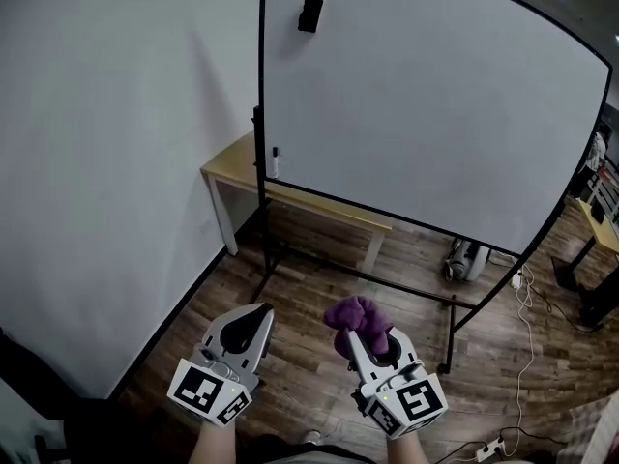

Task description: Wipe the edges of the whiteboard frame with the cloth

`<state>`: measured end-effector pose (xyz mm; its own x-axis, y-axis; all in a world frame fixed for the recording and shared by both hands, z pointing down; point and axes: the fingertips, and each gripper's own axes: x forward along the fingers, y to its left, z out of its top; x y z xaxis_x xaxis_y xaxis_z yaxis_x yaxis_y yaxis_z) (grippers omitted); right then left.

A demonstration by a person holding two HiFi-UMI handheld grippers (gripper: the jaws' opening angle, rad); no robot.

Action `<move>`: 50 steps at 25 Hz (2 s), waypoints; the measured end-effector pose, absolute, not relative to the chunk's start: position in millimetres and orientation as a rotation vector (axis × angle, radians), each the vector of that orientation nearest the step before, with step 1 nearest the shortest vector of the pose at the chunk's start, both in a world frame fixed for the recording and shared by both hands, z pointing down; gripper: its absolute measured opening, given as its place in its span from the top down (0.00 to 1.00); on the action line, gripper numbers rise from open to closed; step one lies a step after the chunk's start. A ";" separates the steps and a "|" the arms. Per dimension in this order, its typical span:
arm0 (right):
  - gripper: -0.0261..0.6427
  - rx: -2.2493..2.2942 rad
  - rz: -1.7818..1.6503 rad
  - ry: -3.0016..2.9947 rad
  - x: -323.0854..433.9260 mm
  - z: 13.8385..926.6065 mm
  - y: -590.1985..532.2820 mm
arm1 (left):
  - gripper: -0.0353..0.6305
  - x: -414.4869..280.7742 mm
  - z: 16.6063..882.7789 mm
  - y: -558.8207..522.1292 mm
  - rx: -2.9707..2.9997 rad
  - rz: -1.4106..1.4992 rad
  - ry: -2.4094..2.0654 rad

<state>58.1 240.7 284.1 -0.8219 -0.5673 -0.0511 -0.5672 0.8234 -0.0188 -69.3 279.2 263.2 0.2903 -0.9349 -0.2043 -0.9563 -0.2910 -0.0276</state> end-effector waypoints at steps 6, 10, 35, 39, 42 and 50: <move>0.84 -0.920 -0.039 2.944 56.0 287.0 220.0 | 0.92 -76.2 263.7 258.8 -2.401 0.210 1.801; 0.84 -0.935 -0.048 2.940 49.8 289.1 208.7 | 0.92 -85.1 263.8 246.2 -2.406 0.221 1.796; 0.84 -1.141 -0.089 2.839 -98.3 291.8 120.0 | 0.92 -232.0 263.1 137.6 -2.550 0.206 1.606; 0.84 -1.168 -0.088 2.828 -120.5 293.0 108.1 | 0.92 -250.8 263.6 122.1 -2.574 0.206 1.568; 0.84 -1.195 -0.088 2.819 -133.8 295.5 102.5 | 0.92 -264.0 265.2 114.1 -2.591 0.209 1.543; 0.84 -1.251 -0.099 2.787 -169.1 299.6 90.5 | 0.92 -298.6 270.3 97.4 -2.628 0.196 1.491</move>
<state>-169.1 90.5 299.6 -0.6622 -0.7476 -0.0510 -0.7421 0.6637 -0.0935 -298.6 97.4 270.3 0.5081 -0.8448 -0.1678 -0.8594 -0.5101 -0.0343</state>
